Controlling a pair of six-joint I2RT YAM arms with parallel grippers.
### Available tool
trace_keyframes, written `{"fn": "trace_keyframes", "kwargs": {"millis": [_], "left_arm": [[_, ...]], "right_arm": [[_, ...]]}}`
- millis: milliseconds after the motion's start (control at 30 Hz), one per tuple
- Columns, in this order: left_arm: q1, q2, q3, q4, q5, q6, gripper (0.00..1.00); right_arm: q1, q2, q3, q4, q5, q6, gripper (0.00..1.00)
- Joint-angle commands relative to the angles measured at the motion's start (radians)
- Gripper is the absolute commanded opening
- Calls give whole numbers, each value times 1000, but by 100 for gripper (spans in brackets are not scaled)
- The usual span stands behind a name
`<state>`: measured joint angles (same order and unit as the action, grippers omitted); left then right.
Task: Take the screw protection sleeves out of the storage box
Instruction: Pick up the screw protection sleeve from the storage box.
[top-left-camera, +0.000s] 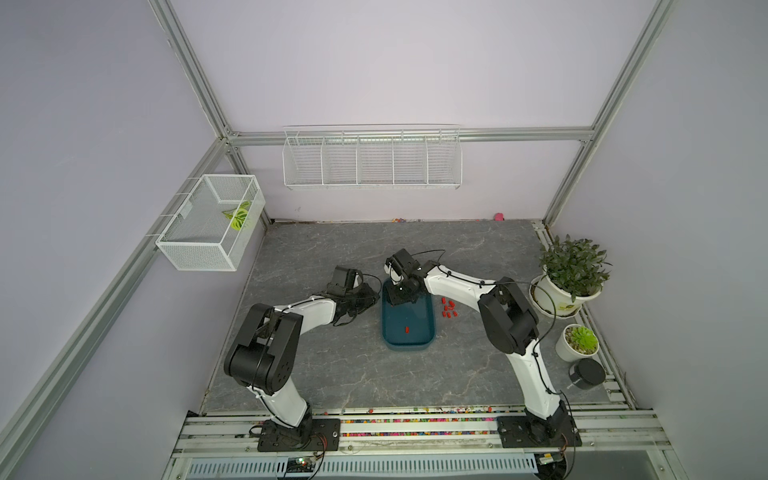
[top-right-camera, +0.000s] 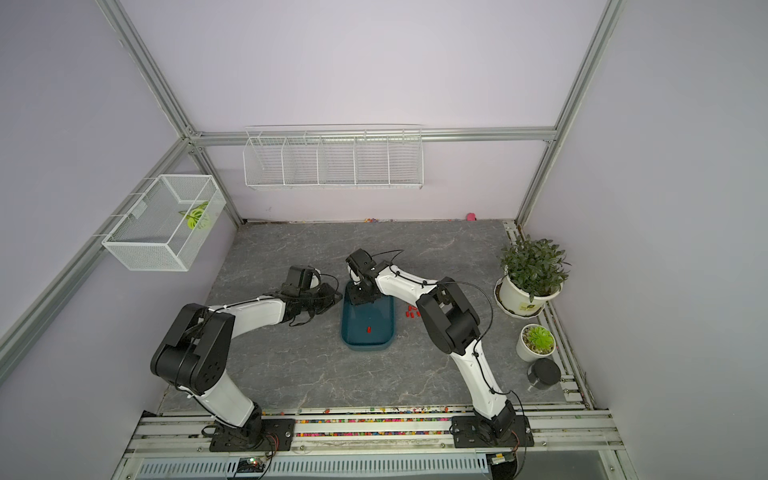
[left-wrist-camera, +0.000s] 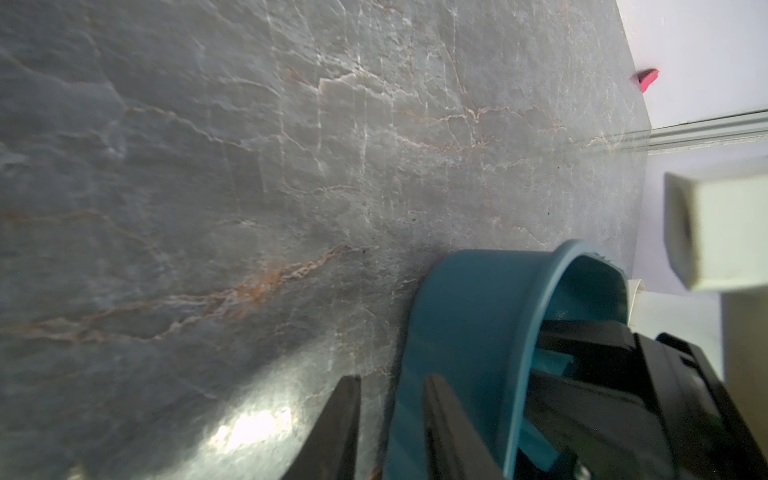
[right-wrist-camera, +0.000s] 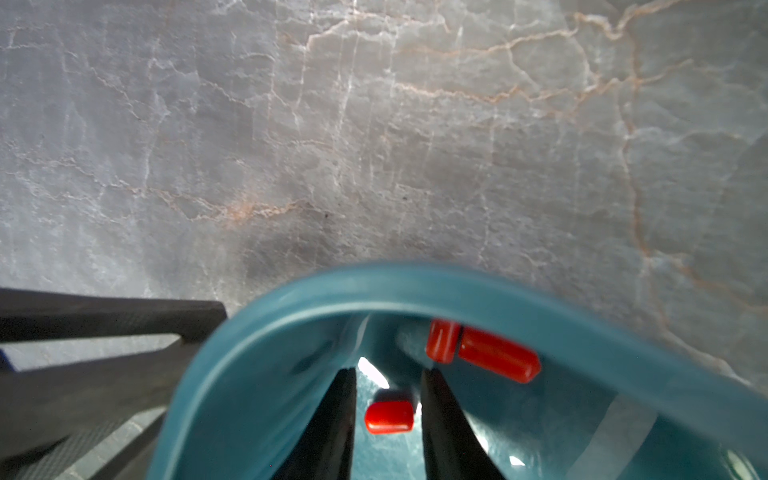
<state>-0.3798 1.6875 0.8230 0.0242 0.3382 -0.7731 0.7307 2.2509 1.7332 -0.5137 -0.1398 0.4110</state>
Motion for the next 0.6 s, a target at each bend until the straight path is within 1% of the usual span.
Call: {"fn": "trace_keyframes", "kwargs": {"millis": [0, 400, 567], "left_arm": [[-4, 8, 23, -5, 8, 17, 33], [-4, 7, 23, -4, 10, 18, 33], [-4, 7, 24, -4, 8, 18, 32]], "right_arm": [[-5, 29, 16, -27, -9, -6, 32], [-1, 1, -22, -31, -2, -10, 34], [12, -12, -30, -48, 19, -21, 35]]}}
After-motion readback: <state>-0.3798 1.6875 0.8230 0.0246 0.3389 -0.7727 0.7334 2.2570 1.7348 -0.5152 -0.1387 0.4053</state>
